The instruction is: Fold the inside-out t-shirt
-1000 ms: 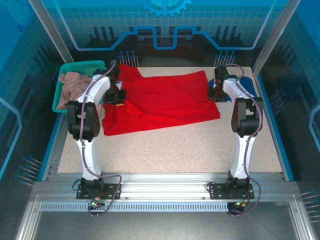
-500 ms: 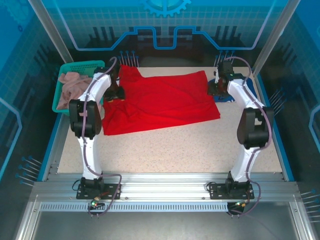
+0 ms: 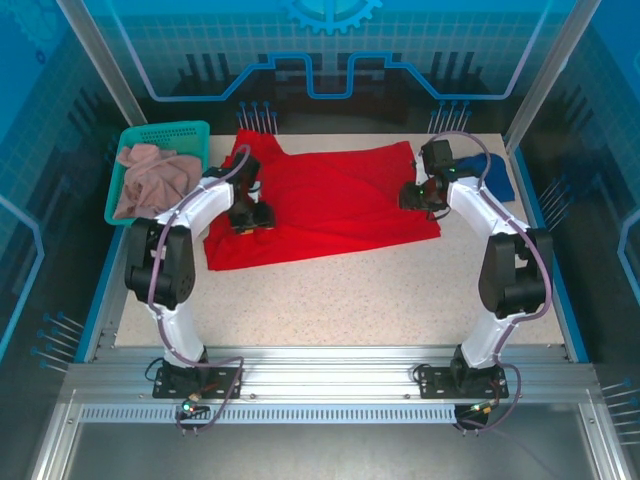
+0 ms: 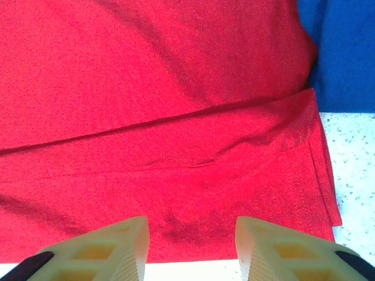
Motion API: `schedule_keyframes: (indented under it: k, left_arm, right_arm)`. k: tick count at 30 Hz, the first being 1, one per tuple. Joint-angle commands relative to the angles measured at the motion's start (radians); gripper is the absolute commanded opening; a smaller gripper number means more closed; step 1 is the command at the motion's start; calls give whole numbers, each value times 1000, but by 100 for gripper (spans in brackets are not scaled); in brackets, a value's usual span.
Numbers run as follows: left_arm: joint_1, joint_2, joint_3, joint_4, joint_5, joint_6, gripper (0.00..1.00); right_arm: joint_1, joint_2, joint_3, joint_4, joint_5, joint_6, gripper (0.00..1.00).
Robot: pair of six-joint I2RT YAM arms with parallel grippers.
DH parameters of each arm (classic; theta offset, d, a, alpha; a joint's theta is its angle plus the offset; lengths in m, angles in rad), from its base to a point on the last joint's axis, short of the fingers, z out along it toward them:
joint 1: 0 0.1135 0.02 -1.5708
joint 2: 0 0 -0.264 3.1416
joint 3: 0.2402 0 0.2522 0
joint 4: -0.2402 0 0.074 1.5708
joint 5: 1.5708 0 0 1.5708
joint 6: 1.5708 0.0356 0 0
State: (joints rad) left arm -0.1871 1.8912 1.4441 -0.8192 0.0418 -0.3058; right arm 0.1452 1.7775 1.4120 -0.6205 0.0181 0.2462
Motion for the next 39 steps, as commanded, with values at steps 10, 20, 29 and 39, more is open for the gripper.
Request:
schedule_keyframes:
  k: [10,20,29,39]
  left_arm:
    - [2,139,62,23,17,7,51]
    - [6,178,120,17,14,16,28]
    - [14,210,226,-15,7,39,0]
    - [21,283,413,-78,-5,75,0]
  right_arm:
    - [-1,-26,-19,13,-18,12,44]
    - [-4,-23,-27,17,-21,11,44]
    - [-5,-18,-28,17,-21,12,44]
    - [-10,-13,-39,22,-18,9,44]
